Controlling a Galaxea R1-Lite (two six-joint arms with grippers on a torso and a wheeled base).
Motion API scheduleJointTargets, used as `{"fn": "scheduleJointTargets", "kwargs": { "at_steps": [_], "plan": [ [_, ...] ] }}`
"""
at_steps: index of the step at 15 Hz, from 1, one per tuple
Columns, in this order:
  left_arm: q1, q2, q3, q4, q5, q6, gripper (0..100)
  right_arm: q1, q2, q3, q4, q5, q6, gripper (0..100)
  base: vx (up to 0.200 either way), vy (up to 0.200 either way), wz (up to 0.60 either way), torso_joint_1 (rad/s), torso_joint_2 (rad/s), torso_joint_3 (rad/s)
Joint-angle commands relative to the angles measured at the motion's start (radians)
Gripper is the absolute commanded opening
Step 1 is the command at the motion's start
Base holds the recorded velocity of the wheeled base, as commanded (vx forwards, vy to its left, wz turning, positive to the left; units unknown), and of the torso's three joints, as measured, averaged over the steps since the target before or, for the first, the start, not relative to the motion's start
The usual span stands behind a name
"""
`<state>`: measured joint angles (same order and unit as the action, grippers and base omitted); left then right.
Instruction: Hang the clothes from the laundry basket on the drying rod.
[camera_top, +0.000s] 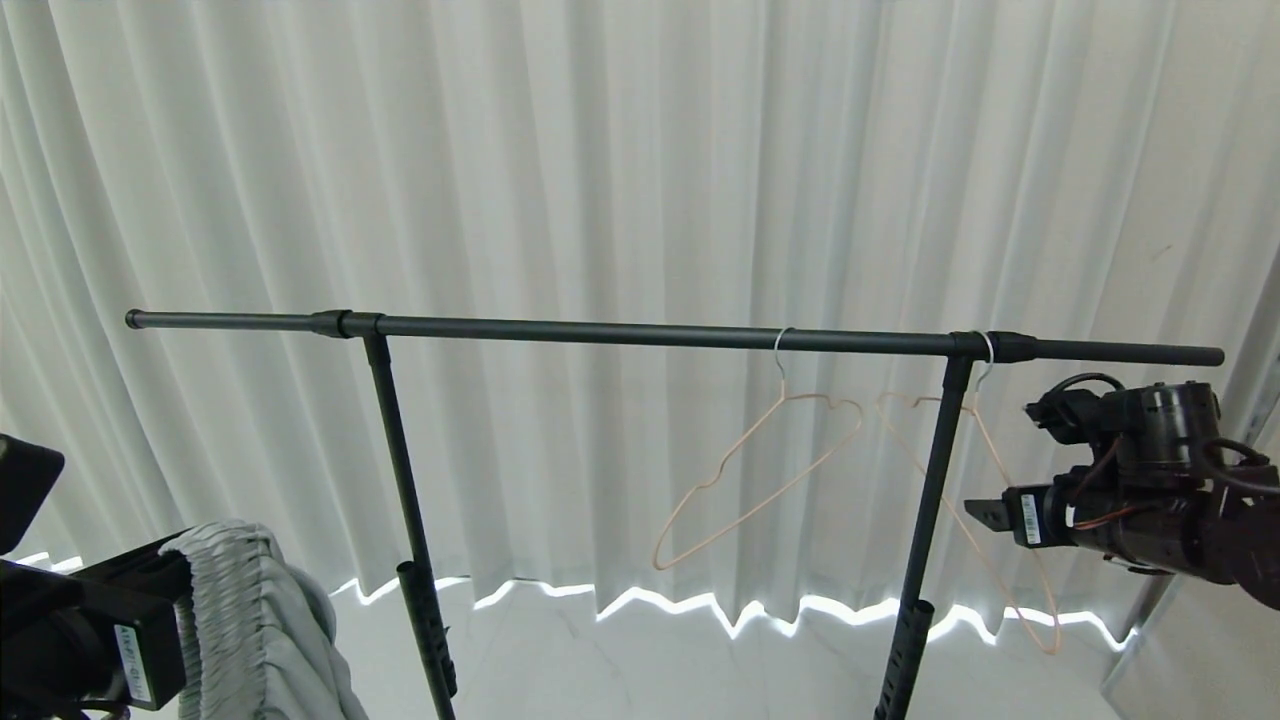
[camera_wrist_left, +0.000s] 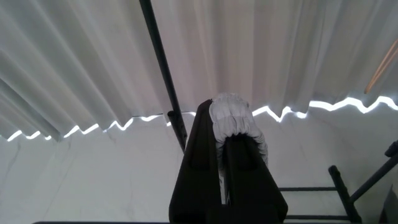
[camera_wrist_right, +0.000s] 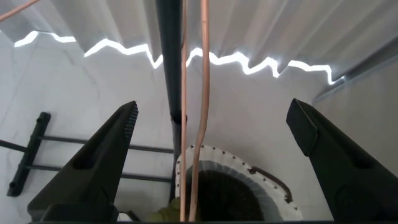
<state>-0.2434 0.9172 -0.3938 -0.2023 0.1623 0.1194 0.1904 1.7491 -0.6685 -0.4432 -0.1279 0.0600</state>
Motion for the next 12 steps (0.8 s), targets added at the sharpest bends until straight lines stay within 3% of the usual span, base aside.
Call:
{"fn": "scheduleJointTargets", "kwargs": {
  "at_steps": [1,11,12],
  "plan": [
    [-0.004,-0.001,0.001,0.000,0.000,0.000,0,-0.005,0.058,-0.022,0.000,0.002,0.017,100,0.000,0.000,0.00,0.000,0.00,0.000],
    [-0.004,-0.029,0.004,0.000,0.000,0.000,0,-0.019,0.147,-0.083,-0.005,-0.003,0.043,100,0.000,0.000,0.00,0.000,0.00,0.000],
    [-0.004,-0.029,0.006,0.000,0.000,0.000,0,-0.017,0.150,-0.083,-0.005,-0.003,0.041,0,0.000,0.000,0.00,0.000,0.00,0.000]
  ]
}}
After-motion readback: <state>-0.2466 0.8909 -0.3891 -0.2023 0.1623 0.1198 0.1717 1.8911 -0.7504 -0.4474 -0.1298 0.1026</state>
